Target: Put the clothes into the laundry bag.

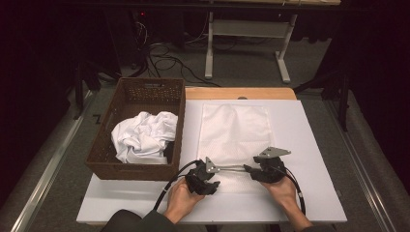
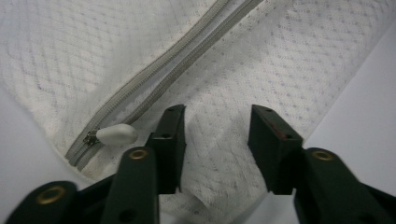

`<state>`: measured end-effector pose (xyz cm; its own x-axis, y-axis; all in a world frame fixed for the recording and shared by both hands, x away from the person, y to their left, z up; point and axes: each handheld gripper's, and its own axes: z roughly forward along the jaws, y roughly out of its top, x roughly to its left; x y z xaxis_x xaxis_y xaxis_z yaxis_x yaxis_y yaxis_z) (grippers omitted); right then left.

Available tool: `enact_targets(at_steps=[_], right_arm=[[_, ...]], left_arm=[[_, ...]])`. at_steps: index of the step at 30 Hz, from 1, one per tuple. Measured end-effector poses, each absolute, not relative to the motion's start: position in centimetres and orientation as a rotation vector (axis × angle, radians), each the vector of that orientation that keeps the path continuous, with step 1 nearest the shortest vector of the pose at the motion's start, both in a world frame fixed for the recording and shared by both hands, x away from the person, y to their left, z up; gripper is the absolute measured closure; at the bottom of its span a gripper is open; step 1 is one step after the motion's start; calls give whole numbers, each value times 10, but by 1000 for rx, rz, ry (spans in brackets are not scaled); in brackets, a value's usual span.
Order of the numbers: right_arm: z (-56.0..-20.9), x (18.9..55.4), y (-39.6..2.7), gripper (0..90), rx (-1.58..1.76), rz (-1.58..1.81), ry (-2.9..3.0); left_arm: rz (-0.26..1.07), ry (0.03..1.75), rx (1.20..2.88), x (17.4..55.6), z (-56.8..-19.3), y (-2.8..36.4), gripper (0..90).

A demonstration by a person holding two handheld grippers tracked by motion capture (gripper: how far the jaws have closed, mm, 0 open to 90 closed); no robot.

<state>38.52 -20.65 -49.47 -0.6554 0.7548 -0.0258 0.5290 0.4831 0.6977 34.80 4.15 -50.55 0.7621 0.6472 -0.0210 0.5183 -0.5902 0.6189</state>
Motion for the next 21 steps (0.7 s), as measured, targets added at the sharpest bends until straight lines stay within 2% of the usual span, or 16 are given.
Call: enact_targets(at_steps=[5, 13, 17, 19, 21], right_arm=[[-504, 393, -192, 480, 1048, 876, 2440], [-507, 397, -183, 455, 1009, 881, 2475], [-508, 398, -180, 445, 1001, 882, 2481], [-508, 400, -179, 497, 1018, 886, 2469], [-508, 401, -179, 605, 1007, 894, 2464]], left_arm=[[273, 855, 2344, 350, -505, 44, 675], [280, 857, 2342, 350, -506, 45, 721], [284, 857, 2342, 350, -506, 45, 798], [282, 856, 2345, 350, -505, 46, 841], [283, 854, 2348, 350, -505, 46, 883]])
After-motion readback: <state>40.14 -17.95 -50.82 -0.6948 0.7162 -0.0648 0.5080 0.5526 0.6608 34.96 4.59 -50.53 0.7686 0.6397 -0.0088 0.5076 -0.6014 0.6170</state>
